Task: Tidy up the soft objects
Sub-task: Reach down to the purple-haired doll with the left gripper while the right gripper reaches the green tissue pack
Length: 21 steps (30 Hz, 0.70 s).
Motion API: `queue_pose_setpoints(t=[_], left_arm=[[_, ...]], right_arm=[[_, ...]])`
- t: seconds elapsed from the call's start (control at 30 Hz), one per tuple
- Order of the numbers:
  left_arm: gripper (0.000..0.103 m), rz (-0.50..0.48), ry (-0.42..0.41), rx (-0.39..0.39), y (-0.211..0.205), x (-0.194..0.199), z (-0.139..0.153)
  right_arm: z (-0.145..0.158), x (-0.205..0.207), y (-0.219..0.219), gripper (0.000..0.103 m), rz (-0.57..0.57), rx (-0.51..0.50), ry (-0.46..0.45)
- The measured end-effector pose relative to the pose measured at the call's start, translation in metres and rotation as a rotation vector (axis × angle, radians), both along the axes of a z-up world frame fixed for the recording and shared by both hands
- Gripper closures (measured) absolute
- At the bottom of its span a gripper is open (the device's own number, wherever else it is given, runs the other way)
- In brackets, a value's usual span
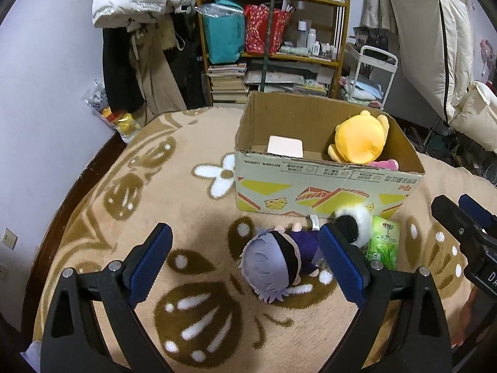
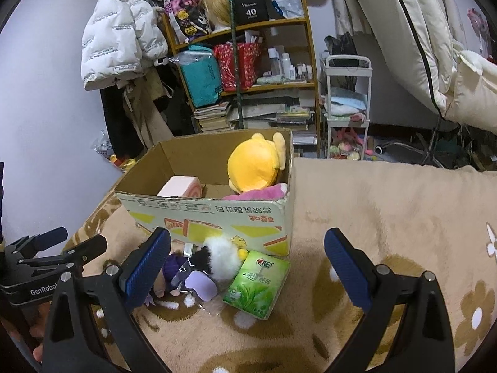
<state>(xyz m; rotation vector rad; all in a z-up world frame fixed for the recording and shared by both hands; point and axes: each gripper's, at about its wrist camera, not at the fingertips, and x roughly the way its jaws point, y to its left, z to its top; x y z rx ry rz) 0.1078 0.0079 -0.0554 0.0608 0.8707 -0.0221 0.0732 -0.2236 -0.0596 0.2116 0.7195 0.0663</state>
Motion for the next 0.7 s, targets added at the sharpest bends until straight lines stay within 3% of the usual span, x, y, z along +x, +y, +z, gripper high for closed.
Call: queue_pose_setpoints(t=[0.7], left_arm=[[0.009, -0.039, 0.197, 0.027, -0.022, 0.038, -0.061]], right_arm=[[-0.053, 0.042, -0.003, 0.0, -0.042, 0.019, 0.207]])
